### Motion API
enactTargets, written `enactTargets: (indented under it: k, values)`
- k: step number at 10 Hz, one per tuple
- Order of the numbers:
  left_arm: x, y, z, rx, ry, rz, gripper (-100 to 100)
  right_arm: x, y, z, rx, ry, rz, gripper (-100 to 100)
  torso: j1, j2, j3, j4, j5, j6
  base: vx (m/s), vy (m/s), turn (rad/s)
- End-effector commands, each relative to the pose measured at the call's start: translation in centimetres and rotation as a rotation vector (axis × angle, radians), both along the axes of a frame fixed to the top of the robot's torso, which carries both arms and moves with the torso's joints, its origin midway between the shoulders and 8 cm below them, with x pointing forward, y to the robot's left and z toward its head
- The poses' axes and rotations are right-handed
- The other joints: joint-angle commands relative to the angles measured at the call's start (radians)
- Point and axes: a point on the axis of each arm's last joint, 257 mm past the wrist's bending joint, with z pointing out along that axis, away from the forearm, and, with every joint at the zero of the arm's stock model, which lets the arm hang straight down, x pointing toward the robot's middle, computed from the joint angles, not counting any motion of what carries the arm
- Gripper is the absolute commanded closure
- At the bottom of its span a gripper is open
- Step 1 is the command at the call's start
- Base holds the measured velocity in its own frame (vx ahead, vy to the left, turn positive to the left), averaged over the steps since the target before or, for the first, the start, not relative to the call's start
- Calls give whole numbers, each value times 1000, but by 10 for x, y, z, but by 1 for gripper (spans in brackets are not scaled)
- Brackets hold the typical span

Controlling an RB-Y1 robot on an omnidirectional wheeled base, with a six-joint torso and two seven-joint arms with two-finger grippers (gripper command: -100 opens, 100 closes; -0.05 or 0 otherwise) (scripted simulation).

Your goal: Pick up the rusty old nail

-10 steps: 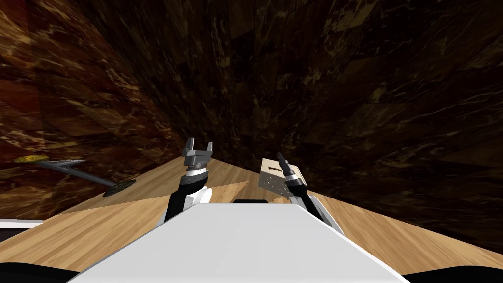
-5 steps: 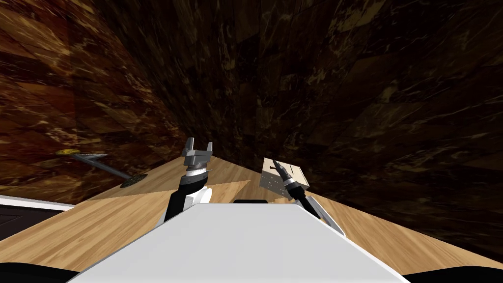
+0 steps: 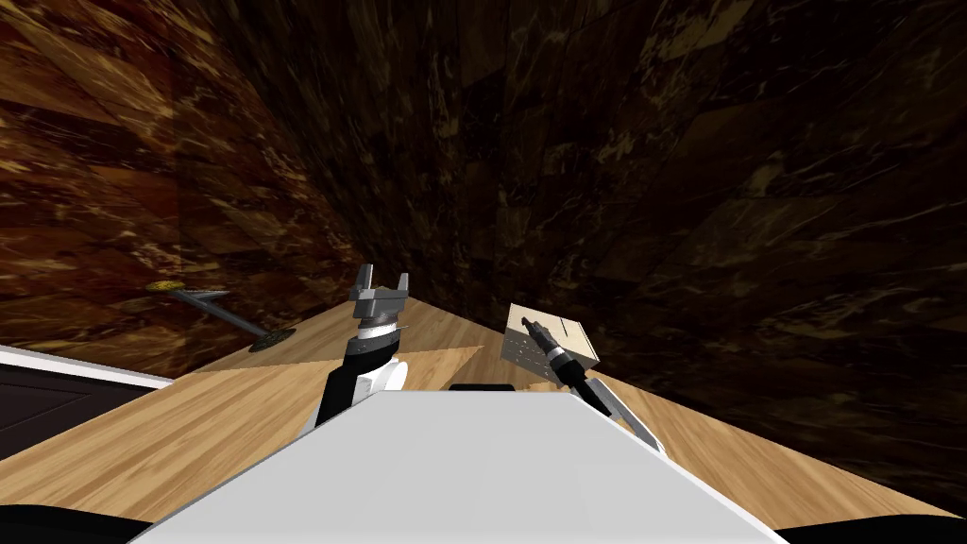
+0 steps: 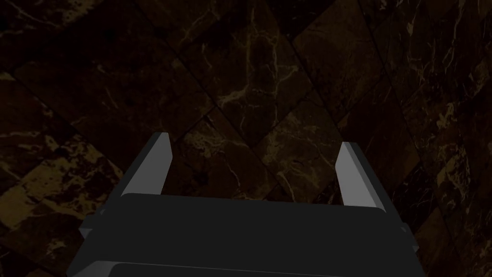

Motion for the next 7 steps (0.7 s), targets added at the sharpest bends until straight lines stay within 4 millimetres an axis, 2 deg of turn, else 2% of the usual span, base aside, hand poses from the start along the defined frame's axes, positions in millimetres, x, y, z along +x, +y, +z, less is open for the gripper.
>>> enactTargets:
  k: [1, 2, 3, 4, 5, 6, 7]
  values:
    - [0, 0, 0, 0, 0, 0, 0, -5, -10, -31, -106, 59, 7, -100, 0, 0, 0, 0, 0, 0, -6, 12, 92]
    - [0, 0, 0, 0, 0, 0, 0, -6, -11, -34, -108, 66, 4, -100, 0, 0, 0, 0, 0, 0, -3, 8, 38]
    - [0, 0, 0, 0, 0, 0, 0, -10, -20, -56, -201, 108, 15, -100, 0, 0, 0, 0, 0, 0, 0, 13, 67]
    - [0, 0, 0, 0, 0, 0, 0, -11, -23, -61, -204, 118, 12, -100, 0, 0, 0, 0, 0, 0, 2, 12, 40]
    - [0, 0, 0, 0, 0, 0, 0, -18, -35, -84, -301, 163, 22, -100, 0, -1, 0, 0, 0, 0, 6, 17, 79]
    - [0, 0, 0, 0, 0, 0, 0, -18, -36, -86, -302, 168, 21, -100, 0, -1, -1, 0, 0, 0, 7, 13, 49]
    - [0, 0, 0, 0, 0, 0, 0, -24, -47, -104, -398, 203, 36, -100, 0, -1, -1, 0, 0, 0, 12, 16, 84]
